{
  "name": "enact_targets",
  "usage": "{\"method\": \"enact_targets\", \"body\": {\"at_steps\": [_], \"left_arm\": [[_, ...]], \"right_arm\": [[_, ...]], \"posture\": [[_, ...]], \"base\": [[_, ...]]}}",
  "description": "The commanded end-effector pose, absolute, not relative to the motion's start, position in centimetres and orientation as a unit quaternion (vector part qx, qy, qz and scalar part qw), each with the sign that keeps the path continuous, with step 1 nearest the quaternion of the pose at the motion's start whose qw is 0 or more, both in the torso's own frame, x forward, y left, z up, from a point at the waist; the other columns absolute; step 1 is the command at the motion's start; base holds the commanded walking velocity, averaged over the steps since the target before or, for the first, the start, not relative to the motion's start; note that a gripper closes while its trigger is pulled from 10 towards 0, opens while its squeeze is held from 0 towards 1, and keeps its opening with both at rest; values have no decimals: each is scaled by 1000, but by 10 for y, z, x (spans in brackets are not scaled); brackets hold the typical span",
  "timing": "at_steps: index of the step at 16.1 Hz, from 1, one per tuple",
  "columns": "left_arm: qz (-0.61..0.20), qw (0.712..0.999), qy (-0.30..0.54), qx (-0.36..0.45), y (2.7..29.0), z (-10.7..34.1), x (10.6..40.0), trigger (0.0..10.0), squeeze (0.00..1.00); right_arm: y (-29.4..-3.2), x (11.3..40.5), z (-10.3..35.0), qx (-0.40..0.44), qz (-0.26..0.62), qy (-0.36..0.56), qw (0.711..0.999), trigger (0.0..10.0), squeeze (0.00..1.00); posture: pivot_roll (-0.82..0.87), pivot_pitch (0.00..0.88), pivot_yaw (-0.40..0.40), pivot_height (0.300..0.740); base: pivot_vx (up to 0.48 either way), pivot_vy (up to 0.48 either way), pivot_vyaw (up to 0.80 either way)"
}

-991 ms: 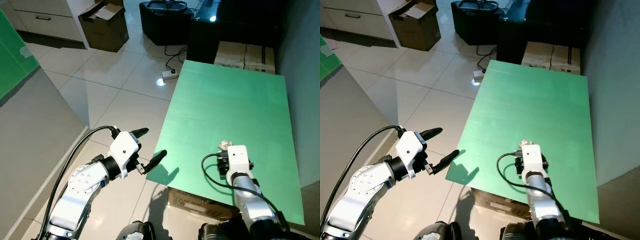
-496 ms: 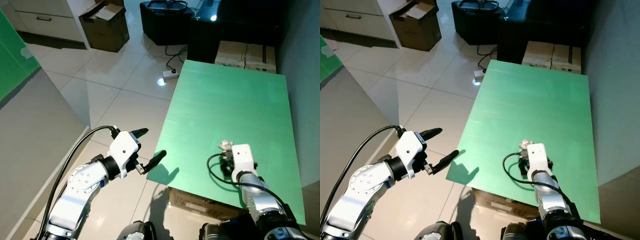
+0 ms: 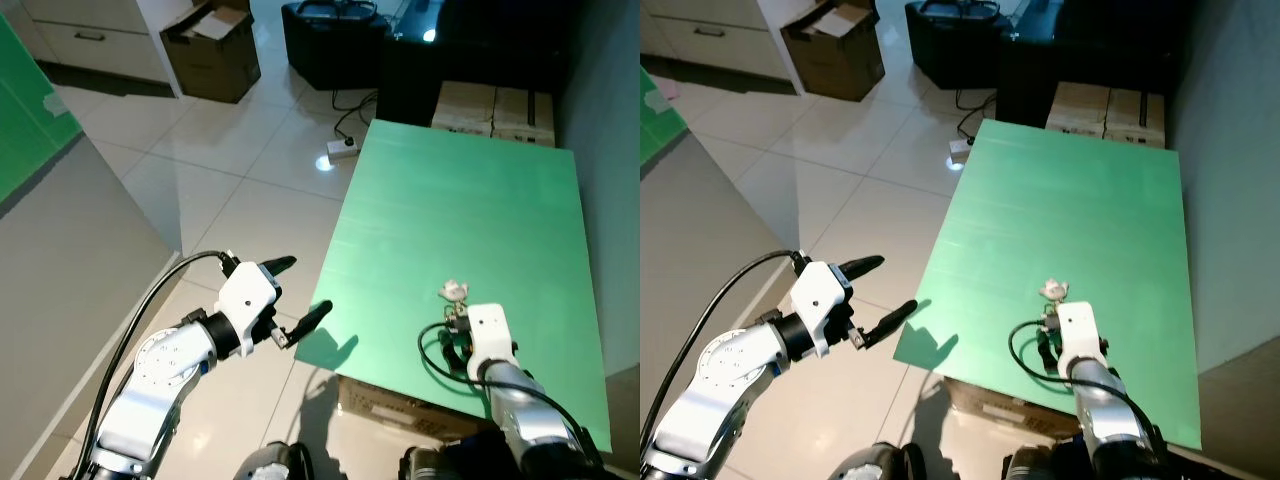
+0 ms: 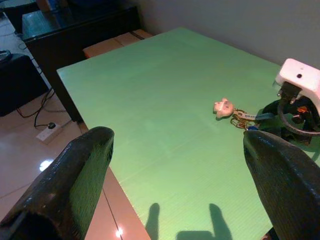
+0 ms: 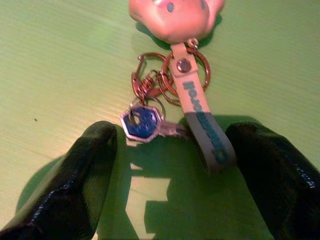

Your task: Hang keys on a hook

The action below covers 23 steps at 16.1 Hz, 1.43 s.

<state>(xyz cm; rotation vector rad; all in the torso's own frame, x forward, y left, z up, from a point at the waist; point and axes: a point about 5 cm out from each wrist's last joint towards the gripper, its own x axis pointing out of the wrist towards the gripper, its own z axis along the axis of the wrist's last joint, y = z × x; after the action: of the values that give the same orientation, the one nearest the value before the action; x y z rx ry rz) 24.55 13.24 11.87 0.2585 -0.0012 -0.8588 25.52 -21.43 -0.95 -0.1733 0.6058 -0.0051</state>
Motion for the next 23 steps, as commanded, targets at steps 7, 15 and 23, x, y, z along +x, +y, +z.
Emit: {"method": "enact_targets", "body": {"at_steps": [7,15,23], "left_arm": [[-409,904,-7,125,132,123,245,10000,0],[-453,886,11,100,131,120,234,10000,0],[-458,882,22,114,137,117,234,10000,0]], "right_arm": [[-216,247,-6,-75,4,308,948,10000,0],[-214,242,-9,-76,9,327,942,0,0],[-217,240,-9,-73,-1,329,941,0,0]], "posture": [[-40,147,96,740],[-42,142,101,740],[-41,136,109,740]], "base": [[0,0,0],[0,0,0],[0,0,0]]}}
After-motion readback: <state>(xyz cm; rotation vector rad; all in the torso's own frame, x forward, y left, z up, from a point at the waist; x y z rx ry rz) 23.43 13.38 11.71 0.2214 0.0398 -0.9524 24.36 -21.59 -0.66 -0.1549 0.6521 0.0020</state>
